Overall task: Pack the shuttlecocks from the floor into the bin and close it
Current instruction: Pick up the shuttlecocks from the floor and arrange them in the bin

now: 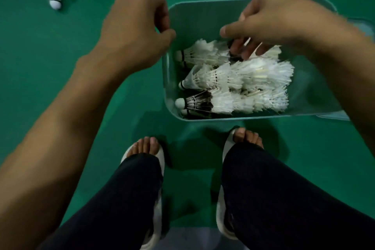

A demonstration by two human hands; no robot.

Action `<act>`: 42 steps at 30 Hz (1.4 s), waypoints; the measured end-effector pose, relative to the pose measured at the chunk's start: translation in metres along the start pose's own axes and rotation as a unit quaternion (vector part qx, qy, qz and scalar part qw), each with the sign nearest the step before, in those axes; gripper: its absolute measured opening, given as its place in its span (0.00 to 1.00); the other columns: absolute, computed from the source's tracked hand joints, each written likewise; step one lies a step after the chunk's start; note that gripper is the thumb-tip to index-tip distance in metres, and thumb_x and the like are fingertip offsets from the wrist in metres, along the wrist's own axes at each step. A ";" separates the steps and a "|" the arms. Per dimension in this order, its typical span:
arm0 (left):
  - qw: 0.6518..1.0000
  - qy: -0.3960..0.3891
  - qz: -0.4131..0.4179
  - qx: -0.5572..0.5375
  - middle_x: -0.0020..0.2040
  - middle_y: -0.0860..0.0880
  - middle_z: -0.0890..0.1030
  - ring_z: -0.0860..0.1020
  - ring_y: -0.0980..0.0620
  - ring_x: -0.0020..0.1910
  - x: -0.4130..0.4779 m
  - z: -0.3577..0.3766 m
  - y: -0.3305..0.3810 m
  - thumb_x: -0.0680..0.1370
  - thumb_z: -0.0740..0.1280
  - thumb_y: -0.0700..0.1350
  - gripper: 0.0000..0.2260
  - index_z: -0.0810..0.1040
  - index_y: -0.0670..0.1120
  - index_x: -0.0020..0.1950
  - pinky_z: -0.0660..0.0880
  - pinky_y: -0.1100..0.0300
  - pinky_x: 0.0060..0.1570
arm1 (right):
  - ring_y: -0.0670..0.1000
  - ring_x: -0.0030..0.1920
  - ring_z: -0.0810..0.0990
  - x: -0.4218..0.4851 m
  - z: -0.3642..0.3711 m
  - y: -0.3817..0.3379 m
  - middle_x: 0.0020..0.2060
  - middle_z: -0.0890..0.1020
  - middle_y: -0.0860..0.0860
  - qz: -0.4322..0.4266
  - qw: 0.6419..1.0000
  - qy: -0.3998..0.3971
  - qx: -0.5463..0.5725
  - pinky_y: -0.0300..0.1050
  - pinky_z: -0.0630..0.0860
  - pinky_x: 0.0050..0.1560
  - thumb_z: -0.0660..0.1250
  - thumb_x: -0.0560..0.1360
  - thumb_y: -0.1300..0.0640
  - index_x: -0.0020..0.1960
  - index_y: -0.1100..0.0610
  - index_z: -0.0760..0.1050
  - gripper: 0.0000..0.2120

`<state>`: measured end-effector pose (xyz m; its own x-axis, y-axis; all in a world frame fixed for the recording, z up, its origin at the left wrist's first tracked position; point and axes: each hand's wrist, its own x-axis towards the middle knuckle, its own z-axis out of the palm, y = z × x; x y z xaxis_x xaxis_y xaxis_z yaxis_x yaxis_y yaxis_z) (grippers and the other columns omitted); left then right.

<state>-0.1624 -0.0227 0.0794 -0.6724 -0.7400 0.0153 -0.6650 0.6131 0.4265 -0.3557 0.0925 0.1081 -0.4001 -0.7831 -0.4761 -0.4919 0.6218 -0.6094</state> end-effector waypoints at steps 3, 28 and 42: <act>0.996 0.060 -0.051 -0.028 0.34 0.60 0.74 0.77 0.51 0.37 -0.012 -0.007 -0.026 0.75 0.72 0.50 0.07 0.78 0.48 0.43 0.74 0.56 0.41 | 0.49 0.31 0.85 0.007 0.009 -0.029 0.34 0.87 0.53 -0.046 0.998 0.030 0.023 0.45 0.83 0.34 0.72 0.77 0.51 0.43 0.62 0.81 0.13; 0.932 -0.318 -0.047 0.167 0.61 0.40 0.79 0.79 0.40 0.55 0.020 0.099 0.041 0.77 0.72 0.49 0.31 0.67 0.37 0.75 0.78 0.47 0.53 | 0.55 0.38 0.84 0.016 0.007 0.121 0.36 0.84 0.58 0.165 0.959 0.079 -0.218 0.49 0.80 0.46 0.77 0.70 0.52 0.51 0.62 0.80 0.16; 0.958 -0.236 0.028 0.159 0.43 0.43 0.75 0.74 0.43 0.40 0.020 0.091 0.032 0.75 0.74 0.47 0.14 0.70 0.43 0.44 0.71 0.52 0.38 | 0.52 0.29 0.84 0.018 0.000 0.136 0.42 0.82 0.64 0.193 0.958 0.105 0.182 0.37 0.81 0.29 0.77 0.70 0.70 0.47 0.66 0.78 0.09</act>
<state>-0.2265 0.0078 0.0116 -0.7322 -0.5422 -0.4122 -0.6386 0.7570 0.1385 -0.4297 0.1626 0.0162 -0.6636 -0.4526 -0.5956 0.0113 0.7901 -0.6129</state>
